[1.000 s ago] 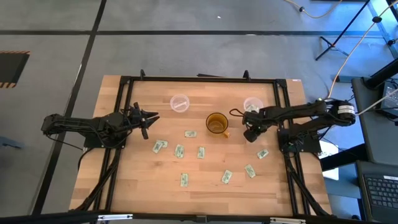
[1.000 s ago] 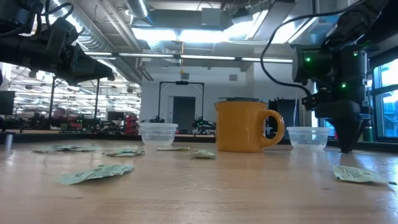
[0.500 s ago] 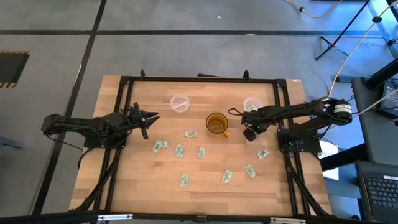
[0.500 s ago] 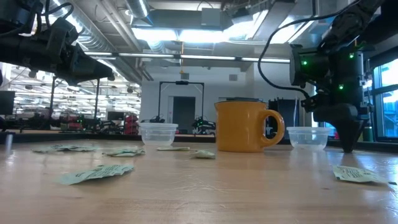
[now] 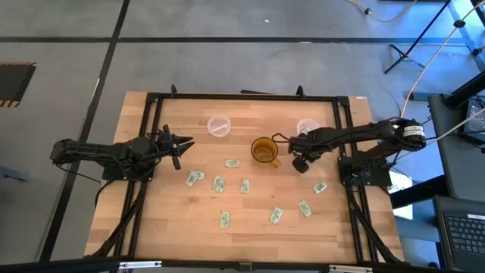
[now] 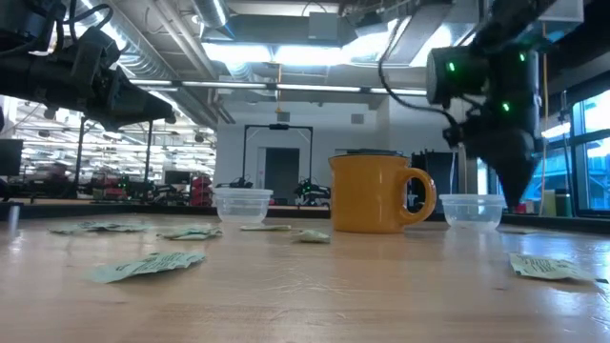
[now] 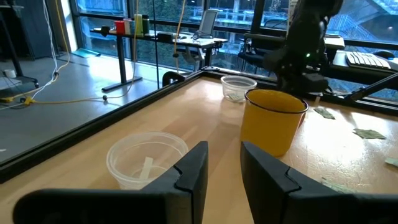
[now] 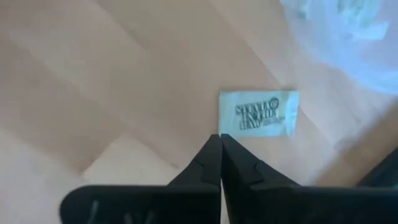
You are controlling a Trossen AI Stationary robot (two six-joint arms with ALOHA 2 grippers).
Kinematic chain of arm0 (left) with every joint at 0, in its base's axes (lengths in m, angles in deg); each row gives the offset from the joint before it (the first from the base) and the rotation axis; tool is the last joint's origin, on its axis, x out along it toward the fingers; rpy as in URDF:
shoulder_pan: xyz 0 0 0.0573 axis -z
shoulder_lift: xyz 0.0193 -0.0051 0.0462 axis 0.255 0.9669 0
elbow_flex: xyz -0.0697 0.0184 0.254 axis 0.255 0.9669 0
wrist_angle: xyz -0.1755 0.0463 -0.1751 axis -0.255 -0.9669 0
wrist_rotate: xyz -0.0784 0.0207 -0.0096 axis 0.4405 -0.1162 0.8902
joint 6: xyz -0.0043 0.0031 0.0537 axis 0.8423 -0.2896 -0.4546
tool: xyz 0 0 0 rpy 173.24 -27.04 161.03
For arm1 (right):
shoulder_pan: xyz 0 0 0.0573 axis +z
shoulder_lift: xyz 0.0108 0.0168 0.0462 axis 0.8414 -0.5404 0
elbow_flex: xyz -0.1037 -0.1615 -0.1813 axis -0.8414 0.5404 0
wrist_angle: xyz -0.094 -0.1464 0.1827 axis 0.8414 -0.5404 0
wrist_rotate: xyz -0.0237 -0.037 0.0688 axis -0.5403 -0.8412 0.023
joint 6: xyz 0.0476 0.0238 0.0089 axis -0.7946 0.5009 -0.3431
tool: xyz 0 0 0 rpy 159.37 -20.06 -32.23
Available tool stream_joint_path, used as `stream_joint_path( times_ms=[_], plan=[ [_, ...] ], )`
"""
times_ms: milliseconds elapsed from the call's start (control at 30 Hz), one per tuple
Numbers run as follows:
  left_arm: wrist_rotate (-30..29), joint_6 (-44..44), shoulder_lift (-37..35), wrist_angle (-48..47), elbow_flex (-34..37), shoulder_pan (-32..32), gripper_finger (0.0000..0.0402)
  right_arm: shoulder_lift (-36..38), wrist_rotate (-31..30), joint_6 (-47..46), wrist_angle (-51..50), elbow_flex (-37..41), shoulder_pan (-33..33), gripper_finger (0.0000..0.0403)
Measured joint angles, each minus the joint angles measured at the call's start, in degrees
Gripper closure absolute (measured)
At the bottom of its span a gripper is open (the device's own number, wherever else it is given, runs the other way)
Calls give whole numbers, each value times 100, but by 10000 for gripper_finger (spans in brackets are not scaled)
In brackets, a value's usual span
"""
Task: Pick and place Stevia / Truvia into bins
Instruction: Put the white stevia packet into the right transparent container
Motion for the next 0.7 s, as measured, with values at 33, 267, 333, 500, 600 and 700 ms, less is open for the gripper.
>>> stream_joint_path(
  times_ms=[33, 267, 333, 500, 600, 700],
  plan=[
    [0, -2, 0, -2, 0, 1, 313, 0, -13, 0, -111, -164, 61, 401],
    [1, -2, 0, -1, 0, 0, 313, 17, -343, -4, -842, -1012, 423, 402],
    [0, -2, 0, -1, 0, 1, 313, 17, -402, 114, -954, -1000, 436, 399],
    [0, -2, 0, -2, 0, -1, 313, 17, -400, 364, -842, -726, 442, 378],
    [0, -2, 0, -2, 0, -1, 313, 22, -403, 171, -694, -572, 435, 360],
    [0, -2, 0, -1, 0, -1, 313, 22, -403, 121, -532, -404, 391, 329]
  ],
)
